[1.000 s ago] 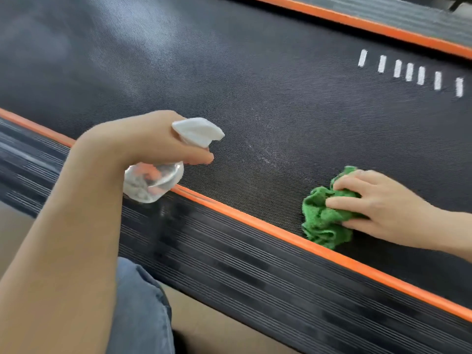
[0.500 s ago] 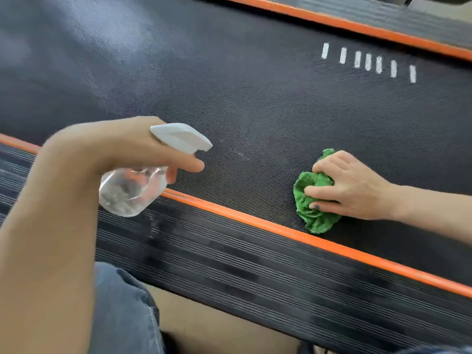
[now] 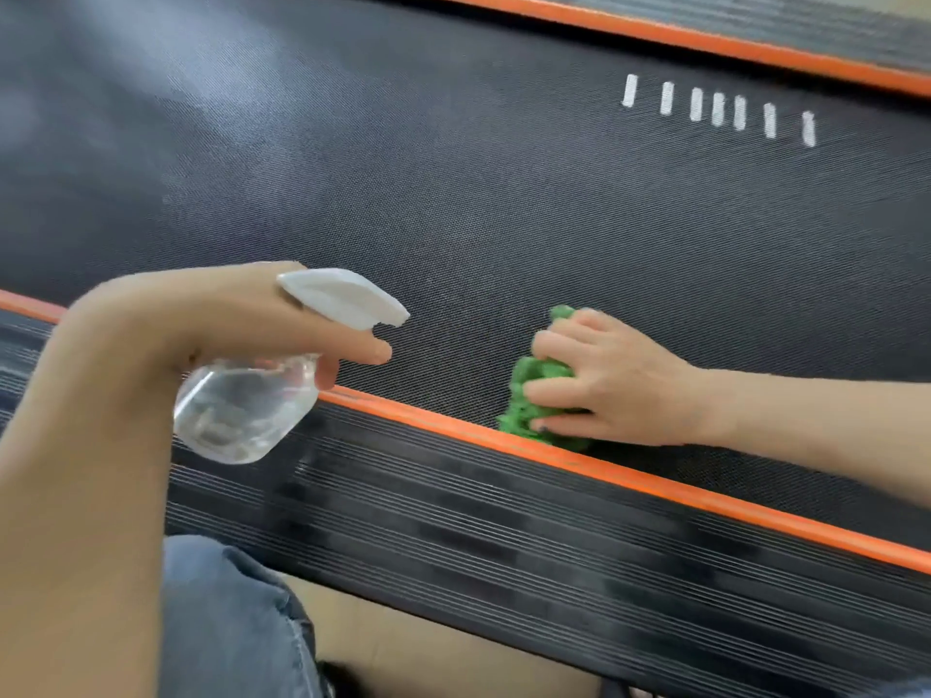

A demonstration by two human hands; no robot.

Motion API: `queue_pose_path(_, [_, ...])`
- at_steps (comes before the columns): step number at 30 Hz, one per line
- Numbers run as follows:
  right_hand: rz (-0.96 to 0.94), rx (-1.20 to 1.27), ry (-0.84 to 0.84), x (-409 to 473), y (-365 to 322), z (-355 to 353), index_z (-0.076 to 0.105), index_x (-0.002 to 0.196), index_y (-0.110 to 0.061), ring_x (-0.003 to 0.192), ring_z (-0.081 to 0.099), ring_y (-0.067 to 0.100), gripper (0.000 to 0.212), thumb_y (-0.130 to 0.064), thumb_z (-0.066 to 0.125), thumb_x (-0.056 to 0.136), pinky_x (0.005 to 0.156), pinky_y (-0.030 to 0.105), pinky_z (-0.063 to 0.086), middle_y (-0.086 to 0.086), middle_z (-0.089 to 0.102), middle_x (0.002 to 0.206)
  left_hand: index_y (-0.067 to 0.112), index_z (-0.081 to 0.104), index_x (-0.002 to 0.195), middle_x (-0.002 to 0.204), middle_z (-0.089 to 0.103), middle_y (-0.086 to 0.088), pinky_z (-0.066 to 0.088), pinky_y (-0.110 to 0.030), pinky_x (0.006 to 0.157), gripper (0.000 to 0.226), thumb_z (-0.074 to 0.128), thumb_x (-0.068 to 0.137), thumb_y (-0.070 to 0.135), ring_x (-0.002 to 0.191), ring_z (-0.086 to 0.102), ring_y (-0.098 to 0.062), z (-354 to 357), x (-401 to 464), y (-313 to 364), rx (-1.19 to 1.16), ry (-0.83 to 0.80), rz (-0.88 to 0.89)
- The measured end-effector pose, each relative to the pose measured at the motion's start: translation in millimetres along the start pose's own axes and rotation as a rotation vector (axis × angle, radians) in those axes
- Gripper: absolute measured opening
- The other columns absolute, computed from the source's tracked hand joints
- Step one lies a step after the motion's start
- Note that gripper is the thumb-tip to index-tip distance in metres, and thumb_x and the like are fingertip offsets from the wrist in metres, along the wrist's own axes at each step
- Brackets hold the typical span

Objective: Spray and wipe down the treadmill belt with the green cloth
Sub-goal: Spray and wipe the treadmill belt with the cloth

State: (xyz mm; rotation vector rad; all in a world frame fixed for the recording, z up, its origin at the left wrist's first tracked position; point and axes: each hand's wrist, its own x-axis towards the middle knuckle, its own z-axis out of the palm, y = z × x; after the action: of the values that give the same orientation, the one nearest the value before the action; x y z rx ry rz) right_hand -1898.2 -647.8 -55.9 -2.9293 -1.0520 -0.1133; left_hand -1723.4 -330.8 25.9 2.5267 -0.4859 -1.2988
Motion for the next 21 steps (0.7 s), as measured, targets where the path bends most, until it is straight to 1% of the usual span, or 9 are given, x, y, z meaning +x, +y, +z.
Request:
queue_pose_path(2, [0.061, -0.010, -0.016, -58.4, 13.7, -5.8, 0.060, 0.100, -0.024, 0.088, 0.056, 0.032, 0.029, -0.049, 0.046, 0.104, 0.086, 0.045, 0.045, 0.011, 0.056, 0.105, 0.032, 0.075, 0.094, 0.086, 0.080, 0.006, 0.062, -0.037, 0.069, 0.063, 0.082, 0.059, 0.085, 0.075, 0.077, -0.015, 4.4, -17.2, 25.1, -0.005, 0.022, 0.023])
queue_pose_path(5, [0.205, -0.003, 0.009, -110.9, 19.8, -8.2, 0.066, 0.100, -0.021, 0.089, 0.058, 0.035, 0.040, -0.051, 0.041, 0.104, 0.084, 0.048, 0.045, 0.012, 0.057, 0.104, 0.021, 0.074, 0.080, 0.071, 0.073, 0.004, 0.050, -0.032, 0.068, 0.042, 0.083, 0.076, 0.062, 0.063, 0.065, -0.012, 16.5, -23.1, 48.2, -0.004, -0.010, 0.101])
queue_pose_path(6, [0.222, 0.000, 0.015, -115.1, 19.2, -6.6, 0.068, 0.100, -0.020, 0.089, 0.058, 0.035, 0.041, -0.052, 0.041, 0.104, 0.084, 0.048, 0.045, 0.012, 0.057, 0.104, 0.022, 0.073, 0.077, 0.068, 0.071, 0.005, 0.049, -0.032, 0.069, 0.037, 0.083, 0.078, 0.058, 0.063, 0.063, -0.013, 19.4, -25.1, 52.7, -0.011, -0.021, 0.116])
queue_pose_path(9, [0.226, 0.010, 0.006, -115.2, 19.5, -3.8, 0.069, 0.100, -0.020, 0.089, 0.056, 0.033, 0.044, -0.052, 0.040, 0.103, 0.085, 0.047, 0.044, 0.010, 0.056, 0.104, 0.038, 0.074, 0.074, 0.069, 0.071, 0.003, 0.049, -0.032, 0.072, 0.021, 0.082, 0.081, 0.056, 0.068, 0.062, -0.011, 25.8, -27.3, 54.2, -0.016, -0.019, 0.133])
queue_pose_path(12, [0.213, 0.019, -0.007, -117.5, 21.0, -5.0, 0.065, 0.106, -0.022, 0.091, 0.055, 0.033, 0.040, -0.053, 0.040, 0.102, 0.087, 0.047, 0.044, 0.010, 0.054, 0.106, 0.042, 0.070, 0.060, 0.061, 0.068, 0.007, 0.043, -0.030, 0.065, 0.028, 0.081, 0.085, 0.051, 0.057, 0.057, -0.002, 31.1, -31.1, 51.4, -0.005, -0.036, 0.150])
queue_pose_path(14, [0.210, 0.027, -0.020, -118.9, 19.6, -7.3, 0.063, 0.109, -0.023, 0.093, 0.054, 0.033, 0.038, -0.053, 0.041, 0.101, 0.089, 0.048, 0.044, 0.010, 0.053, 0.108, 0.038, 0.071, 0.064, 0.064, 0.071, 0.008, 0.044, -0.032, 0.067, 0.028, 0.083, 0.081, 0.057, 0.058, 0.060, -0.002, 35.4, -35.7, 49.0, 0.003, -0.043, 0.150])
queue_pose_path(16, [0.219, 0.036, -0.035, -120.4, 18.5, -9.3, 0.063, 0.113, -0.023, 0.096, 0.054, 0.033, 0.038, -0.052, 0.042, 0.100, 0.091, 0.049, 0.043, 0.010, 0.053, 0.111, 0.027, 0.074, 0.073, 0.072, 0.075, 0.005, 0.050, -0.035, 0.073, 0.036, 0.079, 0.075, 0.062, 0.069, 0.068, -0.007, 37.4, -38.0, 46.3, 0.024, -0.030, 0.151])
queue_pose_path(18, [0.233, 0.040, -0.035, -121.1, 17.6, -11.1, 0.062, 0.115, -0.024, 0.098, 0.054, 0.034, 0.038, -0.052, 0.043, 0.099, 0.094, 0.049, 0.041, 0.011, 0.053, 0.112, 0.022, 0.074, 0.074, 0.073, 0.075, 0.004, 0.048, -0.032, 0.073, 0.034, 0.080, 0.083, 0.054, 0.069, 0.069, -0.006, 38.7, -39.0, 44.3, 0.056, -0.006, 0.147])
queue_pose_path(21, [0.261, 0.043, -0.025, -121.4, 14.7, -12.0, 0.062, 0.115, -0.023, 0.099, 0.055, 0.035, 0.038, -0.052, 0.043, 0.099, 0.094, 0.049, 0.041, 0.012, 0.054, 0.113, 0.023, 0.072, 0.068, 0.067, 0.073, 0.005, 0.044, -0.028, 0.066, 0.026, 0.079, 0.088, 0.039, 0.062, 0.066, -0.005, 41.2, -38.8, 42.0, 0.057, 0.032, 0.167])
